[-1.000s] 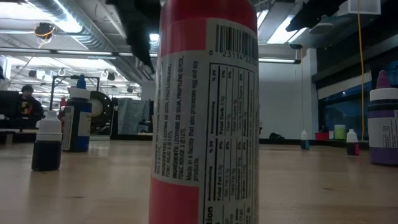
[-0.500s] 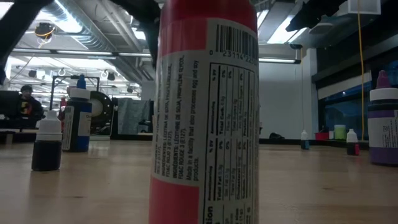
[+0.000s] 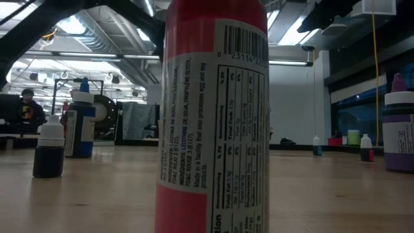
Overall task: Pick & Place food coloring
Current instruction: Put the black food coloring bottle into the yellow bin
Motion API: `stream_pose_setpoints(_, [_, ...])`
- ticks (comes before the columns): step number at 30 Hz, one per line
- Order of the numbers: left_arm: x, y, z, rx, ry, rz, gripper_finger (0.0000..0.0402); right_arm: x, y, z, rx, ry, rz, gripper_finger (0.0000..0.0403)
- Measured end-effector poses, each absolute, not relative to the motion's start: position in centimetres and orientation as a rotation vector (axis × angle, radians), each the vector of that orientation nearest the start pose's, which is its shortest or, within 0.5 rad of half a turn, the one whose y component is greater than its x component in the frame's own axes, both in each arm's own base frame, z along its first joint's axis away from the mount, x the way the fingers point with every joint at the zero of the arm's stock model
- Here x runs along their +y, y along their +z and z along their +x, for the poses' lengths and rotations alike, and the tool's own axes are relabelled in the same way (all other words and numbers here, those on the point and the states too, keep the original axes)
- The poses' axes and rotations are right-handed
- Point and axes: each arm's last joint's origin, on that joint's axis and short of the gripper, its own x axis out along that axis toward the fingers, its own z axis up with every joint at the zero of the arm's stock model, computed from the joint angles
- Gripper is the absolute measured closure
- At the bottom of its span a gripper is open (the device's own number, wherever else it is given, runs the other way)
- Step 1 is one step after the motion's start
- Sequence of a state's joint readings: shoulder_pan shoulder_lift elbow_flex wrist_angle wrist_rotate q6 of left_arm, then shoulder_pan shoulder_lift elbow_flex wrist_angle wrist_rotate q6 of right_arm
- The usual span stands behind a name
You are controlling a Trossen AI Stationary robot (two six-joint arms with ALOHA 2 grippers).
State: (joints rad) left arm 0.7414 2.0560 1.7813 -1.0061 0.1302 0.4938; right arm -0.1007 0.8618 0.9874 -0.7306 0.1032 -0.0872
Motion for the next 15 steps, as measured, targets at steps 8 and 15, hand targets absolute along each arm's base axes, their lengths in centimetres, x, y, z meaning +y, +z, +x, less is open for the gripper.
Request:
stream_pose_setpoints(8, [28.6, 21.8, 31.8, 1.293, 0.21, -0.134, 0.0343, -1.9, 33.9, 16.2, 0.614, -0.171, -0.085, 0.0234])
stream_pose_setpoints(15, [28.3, 20.3, 31.7, 1.314, 0.208, -0.117, 0.0343, -1.9, 33.9, 16.2, 0.614, -0.171, -0.085, 0.0234])
